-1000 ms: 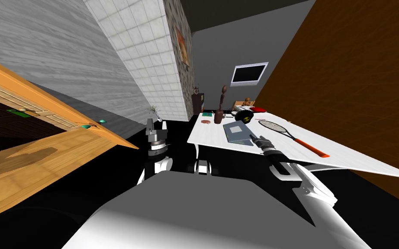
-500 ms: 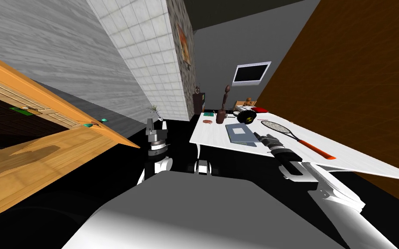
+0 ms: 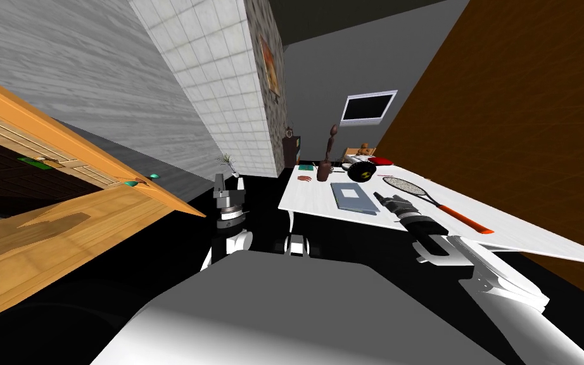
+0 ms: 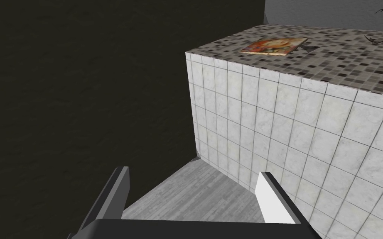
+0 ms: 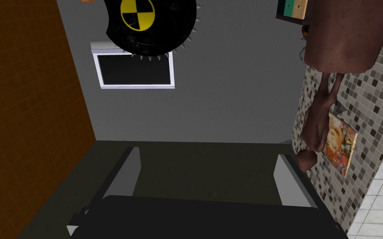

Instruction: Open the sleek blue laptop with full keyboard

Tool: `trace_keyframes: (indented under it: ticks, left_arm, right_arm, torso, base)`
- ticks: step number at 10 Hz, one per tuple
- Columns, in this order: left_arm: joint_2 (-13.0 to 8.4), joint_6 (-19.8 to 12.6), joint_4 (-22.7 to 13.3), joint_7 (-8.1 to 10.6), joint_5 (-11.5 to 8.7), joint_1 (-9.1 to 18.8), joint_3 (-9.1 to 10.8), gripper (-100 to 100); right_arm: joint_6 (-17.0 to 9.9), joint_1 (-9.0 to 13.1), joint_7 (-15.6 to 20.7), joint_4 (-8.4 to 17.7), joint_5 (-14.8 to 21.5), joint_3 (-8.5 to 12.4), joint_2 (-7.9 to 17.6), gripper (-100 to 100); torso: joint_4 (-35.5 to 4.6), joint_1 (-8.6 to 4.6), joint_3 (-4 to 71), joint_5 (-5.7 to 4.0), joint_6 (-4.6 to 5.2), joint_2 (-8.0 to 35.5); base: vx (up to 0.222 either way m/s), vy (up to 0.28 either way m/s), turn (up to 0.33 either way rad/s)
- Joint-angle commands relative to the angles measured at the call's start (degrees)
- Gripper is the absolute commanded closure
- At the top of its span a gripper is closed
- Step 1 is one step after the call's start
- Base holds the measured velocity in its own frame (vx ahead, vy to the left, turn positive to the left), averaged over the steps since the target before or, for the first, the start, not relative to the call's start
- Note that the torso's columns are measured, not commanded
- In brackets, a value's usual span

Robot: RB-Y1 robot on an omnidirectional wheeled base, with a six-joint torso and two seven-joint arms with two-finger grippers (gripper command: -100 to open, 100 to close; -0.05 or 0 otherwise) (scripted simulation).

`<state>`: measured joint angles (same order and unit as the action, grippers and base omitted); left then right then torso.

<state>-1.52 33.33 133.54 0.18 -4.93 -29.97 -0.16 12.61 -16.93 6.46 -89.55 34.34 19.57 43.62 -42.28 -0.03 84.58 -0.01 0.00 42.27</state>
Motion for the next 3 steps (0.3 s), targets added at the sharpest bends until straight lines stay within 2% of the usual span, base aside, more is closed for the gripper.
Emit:
trace_keyframes:
  ticks: [1,3]
  left_arm:
    - [0.0,0.0,0.0,0.0,0.0,0.0,0.0,0]
    - [0.0,0.0,0.0,0.0,0.0,0.0,0.0,0]
  right_arm:
    - [0.0,0.0,0.0,0.0,0.0,0.0,0.0,0]
    - [0.0,0.0,0.0,0.0,0.0,0.0,0.0,0]
  torso:
    - [0.0,0.02,0.0,0.01,0.0,0.01]
    - [-0.01,0.03,-0.01,0.01,0.0,0.01]
  base:
    - [0.0,0.0,0.0]
    - [0.0,0.0,0.0]
